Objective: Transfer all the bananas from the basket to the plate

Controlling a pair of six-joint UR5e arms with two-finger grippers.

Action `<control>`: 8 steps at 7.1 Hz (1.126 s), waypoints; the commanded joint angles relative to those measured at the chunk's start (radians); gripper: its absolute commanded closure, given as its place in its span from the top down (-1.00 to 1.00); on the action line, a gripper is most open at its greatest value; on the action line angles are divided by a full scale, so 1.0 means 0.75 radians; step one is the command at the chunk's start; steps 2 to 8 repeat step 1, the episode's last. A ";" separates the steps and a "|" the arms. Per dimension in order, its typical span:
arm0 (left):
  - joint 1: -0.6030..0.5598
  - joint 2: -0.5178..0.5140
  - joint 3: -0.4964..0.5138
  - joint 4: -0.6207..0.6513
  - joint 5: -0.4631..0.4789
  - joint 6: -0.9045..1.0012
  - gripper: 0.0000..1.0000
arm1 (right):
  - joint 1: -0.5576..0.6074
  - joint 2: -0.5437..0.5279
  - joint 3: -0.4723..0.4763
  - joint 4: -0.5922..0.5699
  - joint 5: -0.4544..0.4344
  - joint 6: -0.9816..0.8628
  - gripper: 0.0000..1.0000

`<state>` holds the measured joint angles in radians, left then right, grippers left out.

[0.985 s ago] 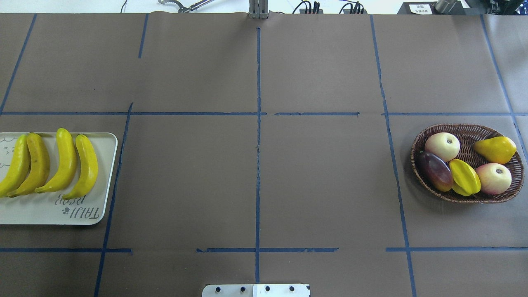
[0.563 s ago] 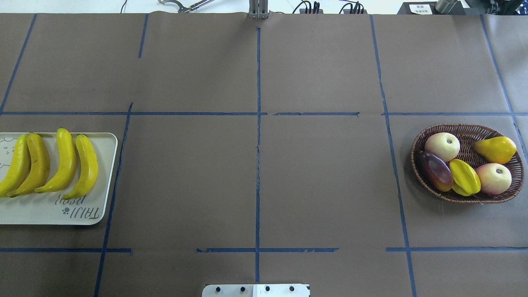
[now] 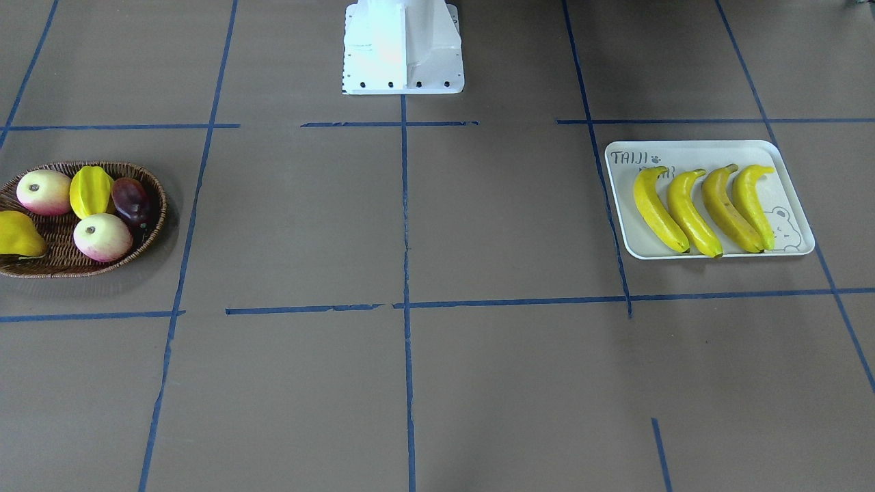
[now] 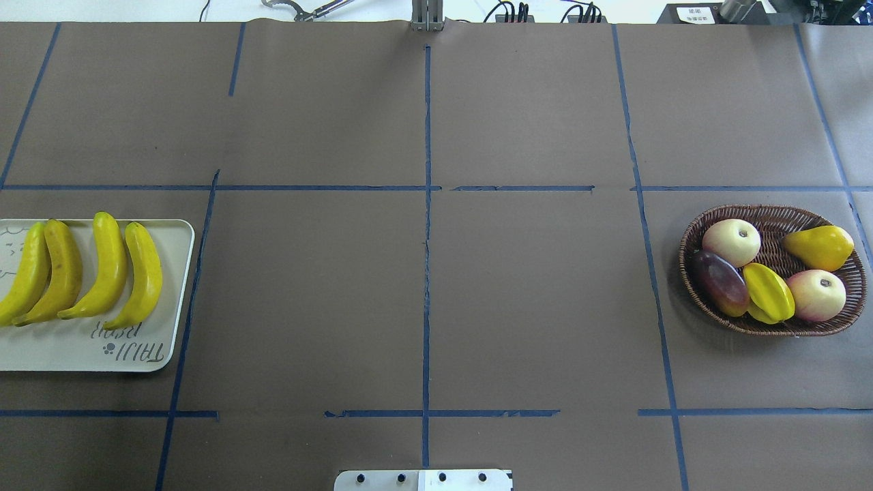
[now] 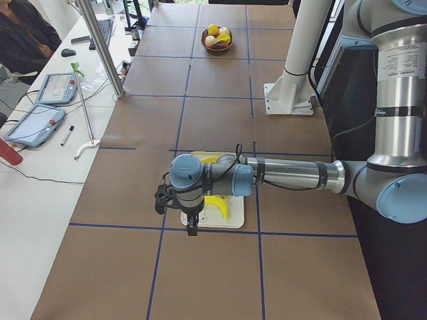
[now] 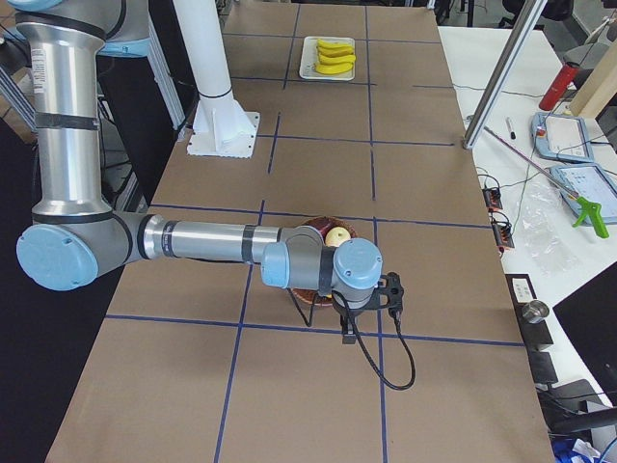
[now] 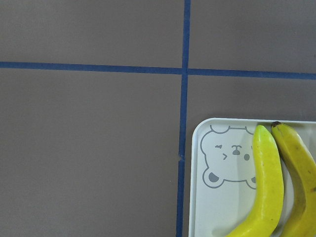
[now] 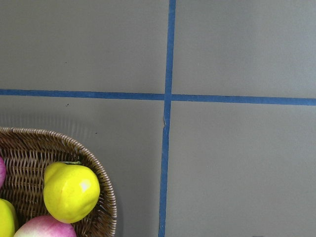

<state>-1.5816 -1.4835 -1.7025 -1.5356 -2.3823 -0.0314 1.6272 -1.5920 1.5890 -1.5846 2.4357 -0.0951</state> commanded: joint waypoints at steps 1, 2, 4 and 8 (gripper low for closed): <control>0.000 -0.004 0.000 -0.002 0.000 -0.001 1.00 | 0.002 0.006 0.000 0.000 -0.002 0.000 1.00; 0.000 -0.004 0.000 -0.002 0.000 -0.001 1.00 | 0.002 0.006 0.000 0.000 -0.002 0.000 1.00; 0.000 -0.004 0.000 -0.002 0.000 -0.001 1.00 | 0.002 0.006 0.000 0.000 -0.002 0.000 1.00; 0.000 -0.004 0.000 -0.002 0.000 -0.001 1.00 | 0.002 0.006 0.000 0.000 -0.002 0.000 1.00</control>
